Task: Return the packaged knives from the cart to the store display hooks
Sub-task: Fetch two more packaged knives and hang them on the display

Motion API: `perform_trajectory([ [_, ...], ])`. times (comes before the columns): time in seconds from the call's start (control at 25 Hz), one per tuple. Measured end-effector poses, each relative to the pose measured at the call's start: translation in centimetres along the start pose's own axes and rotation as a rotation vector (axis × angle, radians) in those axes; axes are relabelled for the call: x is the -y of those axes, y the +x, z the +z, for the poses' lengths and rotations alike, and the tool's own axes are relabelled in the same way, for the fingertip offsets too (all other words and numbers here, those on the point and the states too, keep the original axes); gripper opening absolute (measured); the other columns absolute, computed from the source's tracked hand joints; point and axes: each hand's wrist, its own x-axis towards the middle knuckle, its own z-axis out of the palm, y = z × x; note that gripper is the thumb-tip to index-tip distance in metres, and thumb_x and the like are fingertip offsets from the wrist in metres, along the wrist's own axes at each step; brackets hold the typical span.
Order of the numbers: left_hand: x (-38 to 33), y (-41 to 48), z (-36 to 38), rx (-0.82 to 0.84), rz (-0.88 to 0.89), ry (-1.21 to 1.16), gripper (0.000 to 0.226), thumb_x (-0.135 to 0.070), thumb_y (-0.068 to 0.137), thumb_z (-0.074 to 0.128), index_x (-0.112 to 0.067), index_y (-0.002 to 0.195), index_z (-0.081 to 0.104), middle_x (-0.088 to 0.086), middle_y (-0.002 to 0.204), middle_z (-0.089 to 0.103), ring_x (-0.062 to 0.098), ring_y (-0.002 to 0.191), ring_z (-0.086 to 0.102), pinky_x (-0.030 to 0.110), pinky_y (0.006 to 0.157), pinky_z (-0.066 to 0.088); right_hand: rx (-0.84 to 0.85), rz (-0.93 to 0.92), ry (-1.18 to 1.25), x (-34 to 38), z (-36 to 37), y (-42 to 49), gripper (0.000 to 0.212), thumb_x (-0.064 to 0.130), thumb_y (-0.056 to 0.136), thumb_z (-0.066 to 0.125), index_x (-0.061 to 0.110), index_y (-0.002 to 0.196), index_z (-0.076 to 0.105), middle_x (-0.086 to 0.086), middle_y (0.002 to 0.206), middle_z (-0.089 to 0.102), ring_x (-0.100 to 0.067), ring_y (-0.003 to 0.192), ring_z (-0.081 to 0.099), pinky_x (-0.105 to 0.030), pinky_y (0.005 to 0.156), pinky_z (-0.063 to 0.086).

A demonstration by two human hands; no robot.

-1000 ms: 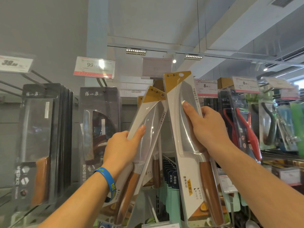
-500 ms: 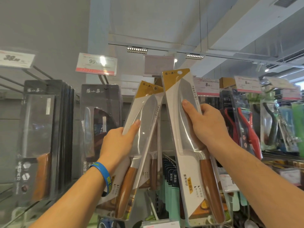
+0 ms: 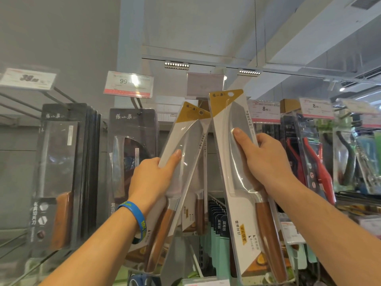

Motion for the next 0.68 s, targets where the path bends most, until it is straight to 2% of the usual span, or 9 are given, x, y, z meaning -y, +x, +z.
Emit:
perform_trajectory([
  [0.08,-0.3,0.0,0.1,0.001,0.015,0.023,0.066,-0.08,0.081,0.045,-0.019,0.058,0.057,-0.002,0.057,0.059,0.019,0.061,0.059,0.03,0.054,0.041,-0.004,-0.002,-0.008,-0.1,0.1,0.1,0.044,0.071,0.088,0.059,0.028,0.086,0.063,0.009,0.083,0.071,-0.013,0.076,0.069,-0.034,0.068,0.054],
  [0.32,0.2,0.5,1.0,0.037,-0.058,-0.047,0.07,-0.078,0.082,0.049,-0.013,0.059,0.058,0.005,0.063,0.064,0.024,0.065,0.063,0.035,0.061,0.049,-0.012,0.011,0.006,-0.3,0.2,0.0,0.047,0.073,0.087,0.059,0.027,0.087,0.065,0.009,0.082,0.071,-0.013,0.076,0.069,-0.036,0.069,0.055],
  [0.56,1.3,1.9,2.9,0.097,-0.102,0.012,0.069,-0.077,0.084,0.046,-0.014,0.061,0.06,0.005,0.065,0.064,0.021,0.065,0.061,0.03,0.054,0.04,0.009,0.025,0.02,-0.6,0.0,-0.1,0.044,0.072,0.087,0.059,0.028,0.089,0.064,0.009,0.084,0.072,-0.014,0.078,0.07,-0.04,0.074,0.059],
  [0.68,1.7,3.0,4.3,0.172,-0.245,-0.059,0.066,-0.078,0.083,0.047,-0.015,0.078,0.066,0.003,0.08,0.068,0.019,0.073,0.063,0.028,0.06,0.043,0.017,0.028,0.017,-0.6,0.4,-0.3,0.046,0.073,0.087,0.058,0.027,0.089,0.064,0.007,0.085,0.072,-0.016,0.079,0.071,-0.045,0.078,0.059],
])
